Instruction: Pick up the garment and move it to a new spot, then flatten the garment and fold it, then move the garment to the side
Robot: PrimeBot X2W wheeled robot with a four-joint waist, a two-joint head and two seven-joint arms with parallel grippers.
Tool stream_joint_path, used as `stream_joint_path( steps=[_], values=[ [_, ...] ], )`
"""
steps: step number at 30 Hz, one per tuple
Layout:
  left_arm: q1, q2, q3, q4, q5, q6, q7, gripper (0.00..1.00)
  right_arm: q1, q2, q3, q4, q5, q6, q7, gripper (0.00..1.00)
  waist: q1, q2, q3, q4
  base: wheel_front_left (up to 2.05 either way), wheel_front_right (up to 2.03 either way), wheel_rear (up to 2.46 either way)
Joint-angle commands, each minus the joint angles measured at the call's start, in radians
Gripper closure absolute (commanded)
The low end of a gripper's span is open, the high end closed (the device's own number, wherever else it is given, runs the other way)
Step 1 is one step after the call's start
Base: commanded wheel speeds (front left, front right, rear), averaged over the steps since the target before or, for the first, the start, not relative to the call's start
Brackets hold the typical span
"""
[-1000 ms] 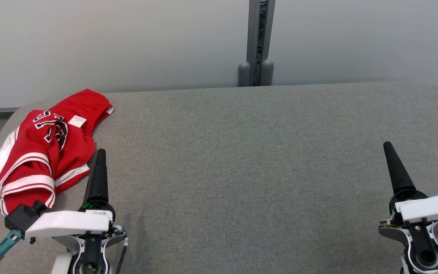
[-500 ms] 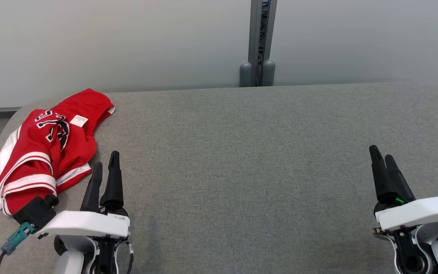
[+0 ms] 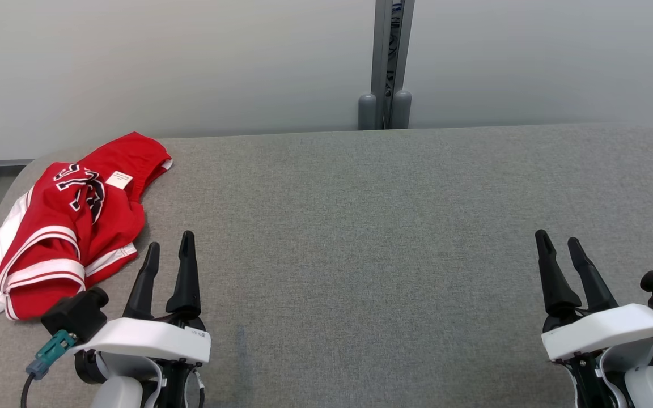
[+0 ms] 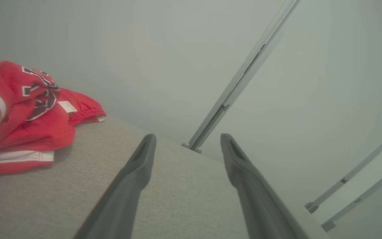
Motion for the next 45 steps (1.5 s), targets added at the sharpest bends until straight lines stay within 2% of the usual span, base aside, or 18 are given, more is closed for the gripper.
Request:
stream_joint_path(
  steps=[1,14,45],
  values=[
    [-0.009,0.005,-0.003,-0.013,0.040,0.009,-0.010,0.00,-0.004,-0.010,0.004,-0.006,-0.037,0.006,-0.016,0.00,0.0000,0.0000,0.000,0.001,0.00,0.00,0.00],
    [0.003,0.006,-0.016,-0.020,0.176,0.035,-0.035,0.00,0.011,-0.013,0.017,-0.020,-0.166,0.006,-0.059,0.00,0.0000,0.0000,0.000,0.003,0.00,0.00,0.00],
    [0.016,0.008,-0.039,-0.009,0.427,0.050,-0.080,0.00,0.037,-0.020,0.051,-0.061,-0.396,0.006,-0.142,0.00,0.0000,0.0000,0.002,-0.003,0.00,0.00,0.00]
  ],
)
